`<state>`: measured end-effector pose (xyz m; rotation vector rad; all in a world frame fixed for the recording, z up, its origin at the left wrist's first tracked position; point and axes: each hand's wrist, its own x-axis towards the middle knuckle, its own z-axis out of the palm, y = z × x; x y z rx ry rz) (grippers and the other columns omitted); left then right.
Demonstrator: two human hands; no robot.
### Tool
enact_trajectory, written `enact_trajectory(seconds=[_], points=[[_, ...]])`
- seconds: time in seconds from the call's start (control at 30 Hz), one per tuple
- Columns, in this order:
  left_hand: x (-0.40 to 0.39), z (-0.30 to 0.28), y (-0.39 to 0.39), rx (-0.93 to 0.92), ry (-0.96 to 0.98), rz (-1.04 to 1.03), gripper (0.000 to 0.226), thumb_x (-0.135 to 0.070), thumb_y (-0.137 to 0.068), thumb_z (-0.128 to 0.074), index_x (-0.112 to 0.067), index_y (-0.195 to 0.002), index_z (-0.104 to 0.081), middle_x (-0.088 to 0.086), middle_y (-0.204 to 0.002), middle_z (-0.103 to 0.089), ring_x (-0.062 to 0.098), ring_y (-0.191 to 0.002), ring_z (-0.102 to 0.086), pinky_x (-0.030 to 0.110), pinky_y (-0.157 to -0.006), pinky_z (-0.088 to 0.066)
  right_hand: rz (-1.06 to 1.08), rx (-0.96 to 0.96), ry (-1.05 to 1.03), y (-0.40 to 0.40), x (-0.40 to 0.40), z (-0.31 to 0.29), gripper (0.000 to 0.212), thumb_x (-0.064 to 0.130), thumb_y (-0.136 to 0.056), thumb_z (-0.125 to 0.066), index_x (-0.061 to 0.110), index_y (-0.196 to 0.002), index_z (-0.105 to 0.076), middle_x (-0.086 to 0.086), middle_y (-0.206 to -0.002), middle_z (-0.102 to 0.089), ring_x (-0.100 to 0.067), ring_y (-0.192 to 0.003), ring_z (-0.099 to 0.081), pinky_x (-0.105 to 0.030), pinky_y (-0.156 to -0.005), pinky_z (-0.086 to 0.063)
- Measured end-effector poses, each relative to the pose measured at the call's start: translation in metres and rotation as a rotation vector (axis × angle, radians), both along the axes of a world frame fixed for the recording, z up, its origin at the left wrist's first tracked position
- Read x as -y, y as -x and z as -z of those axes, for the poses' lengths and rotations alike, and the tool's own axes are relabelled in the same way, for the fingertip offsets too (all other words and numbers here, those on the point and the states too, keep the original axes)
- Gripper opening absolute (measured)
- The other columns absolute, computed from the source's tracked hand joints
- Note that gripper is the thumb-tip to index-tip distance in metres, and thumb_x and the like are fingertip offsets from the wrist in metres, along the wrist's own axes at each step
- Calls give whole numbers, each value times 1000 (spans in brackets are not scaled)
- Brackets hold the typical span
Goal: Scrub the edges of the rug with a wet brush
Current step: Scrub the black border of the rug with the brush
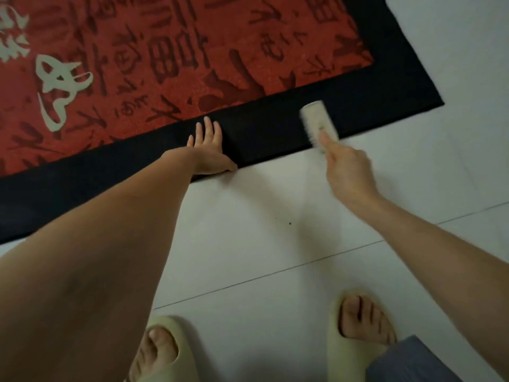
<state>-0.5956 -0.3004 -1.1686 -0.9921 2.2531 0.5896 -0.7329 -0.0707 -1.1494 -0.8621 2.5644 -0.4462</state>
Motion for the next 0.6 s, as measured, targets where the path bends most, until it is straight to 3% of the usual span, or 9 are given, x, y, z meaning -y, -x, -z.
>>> enact_trajectory(seconds=[0.07, 0.13, 0.3, 0.47, 0.6], points=[[-9, -11, 24, 54, 12, -48, 116, -54, -86, -65, -3, -152, 17, 17, -158, 28, 35, -147, 20, 46, -121, 2, -229, 112, 8, -37, 14, 2, 54, 18, -103, -31, 46, -148, -26, -15, -104, -59, -33, -83, -58, -40, -75, -49], [-24, -17, 50, 25, 25, -20, 123, -51, -82, -71, -4, -151, 20, 17, -157, 29, 38, -146, 20, 50, -121, 0, -314, 89, 31, -38, 16, 6, 55, 18, -102, -32, 49, -148, -24, -16, -102, -60, -34, -81, -58, -40, -70, -48], [-52, -13, 87, 143, 5, -28, 128, -63, -81, -66, -7, -149, 26, 19, -155, 33, 49, -143, 19, 61, -117, -6, 181, -27, 44, 54, -28, 7, 51, 11, -102, -34, 31, -149, -35, -22, -115, -63, -40, -96, -59, -41, -85, -48], [-65, -16, 121, 115, 7, -193, 139, -64, -73, -73, 8, -147, 20, 30, -154, 26, 51, -143, 17, 56, -117, -3, -87, 145, 124, 18, -28, 13, 50, 18, -103, -36, 43, -146, -32, -18, -93, -63, -34, -79, -60, -41, -74, -51], [-57, -17, 124, 43, -29, -155, 146, -67, -65, -77, 6, -149, 18, 32, -153, 27, 49, -143, 18, 56, -118, -1, 107, 11, 70, 78, -41, 9, 46, 19, -103, -37, 38, -146, -37, -21, -110, -65, -37, -90, -62, -46, -86, -52]])
